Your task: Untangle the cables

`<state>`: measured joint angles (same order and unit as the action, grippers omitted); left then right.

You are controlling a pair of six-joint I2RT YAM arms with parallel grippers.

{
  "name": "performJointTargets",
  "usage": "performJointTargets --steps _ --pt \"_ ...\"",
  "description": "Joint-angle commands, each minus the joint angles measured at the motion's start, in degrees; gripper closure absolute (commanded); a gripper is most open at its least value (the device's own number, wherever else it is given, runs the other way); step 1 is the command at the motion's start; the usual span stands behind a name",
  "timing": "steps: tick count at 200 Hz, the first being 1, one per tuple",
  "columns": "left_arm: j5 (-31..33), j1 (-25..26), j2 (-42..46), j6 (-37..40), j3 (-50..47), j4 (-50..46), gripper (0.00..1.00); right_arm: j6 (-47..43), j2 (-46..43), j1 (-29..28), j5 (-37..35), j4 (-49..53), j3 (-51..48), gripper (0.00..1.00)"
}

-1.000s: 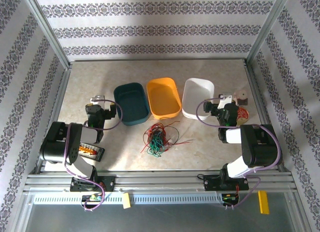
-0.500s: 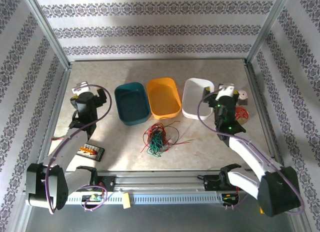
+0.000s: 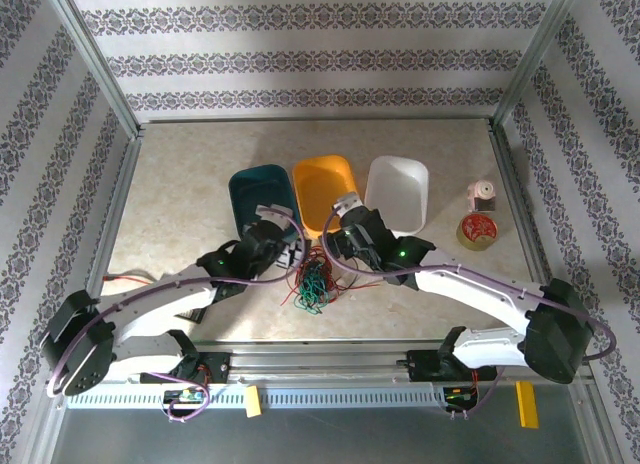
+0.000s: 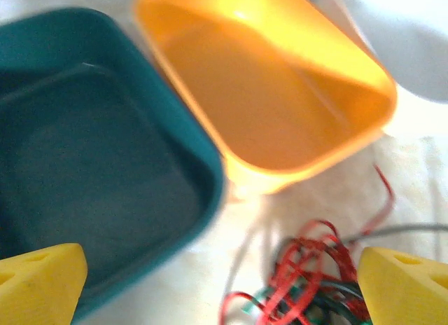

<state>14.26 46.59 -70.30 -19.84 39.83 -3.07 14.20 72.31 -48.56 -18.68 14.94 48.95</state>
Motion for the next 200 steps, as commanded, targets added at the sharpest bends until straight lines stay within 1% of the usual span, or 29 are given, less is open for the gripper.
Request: performJointTargets --steps 1,13,22,32,45,66,85,93,100,120,135,148,166,200 --pt "-6.1 3.7 -2.4 5.3 2.6 -4.6 0.01 6.1 -2.4 4.0 10.0 6.2 -2.6 0.11" --pt "-7.6 5.2 -3.8 7.5 3.2 -5.4 0.01 8.2 -3.7 6.8 14.8 5.7 -5.0 0.13" --pt "-8.5 5.7 -4.8 8.5 3.7 -6.3 0.01 8.9 -3.7 8.8 18.4 5.1 -6.3 0.18" --pt "-9.6 5.9 -5.9 9.2 4.4 -7.2 0.01 9.0 -2.9 9.9 19.7 5.3 -6.8 0.21" --pt "-10.1 6.2 -7.1 9.9 4.9 -8.3 0.00 9.1 -1.1 10.9 21.8 4.9 -7.1 0.21" --pt "-8.9 6.5 -8.3 10.1 5.1 -8.6 0.10 8.1 3.0 11.3 24.7 4.8 -6.3 0.23" --pt "-8.7 6.6 -9.1 9.5 4.7 -8.1 0.11 7.8 6.3 11.6 25.3 4.6 -5.9 0.33" --pt "-8.8 6.7 -9.4 9.2 4.6 -7.9 0.11 7.7 7.6 11.8 25.4 4.4 -5.9 0.38" --pt "-9.1 6.7 -9.8 9.0 4.4 -7.7 0.11 7.7 8.7 11.9 25.6 3.8 -6.1 0.46" --pt "-9.3 6.7 -11.2 8.3 4.1 -7.2 0.11 7.9 11.0 12.2 25.8 2.3 -6.6 0.63" --pt "-9.3 6.7 -12.4 8.0 4.0 -6.9 0.11 8.1 11.4 12.2 25.5 2.0 -6.5 0.84" --pt "-9.0 6.7 -13.4 7.6 3.9 -6.6 0.12 8.4 10.0 12.2 24.3 2.0 -6.6 1.00" --pt "-9.0 6.7 -14.5 7.4 3.7 -6.1 0.13 9.5 5.4 12.2 21.0 2.4 -7.2 1.00" --pt "-7.8 6.7 -15.3 6.3 1.4 -4.0 0.14 12.4 -5.2 11.9 11.4 3.4 -7.9 1.00"
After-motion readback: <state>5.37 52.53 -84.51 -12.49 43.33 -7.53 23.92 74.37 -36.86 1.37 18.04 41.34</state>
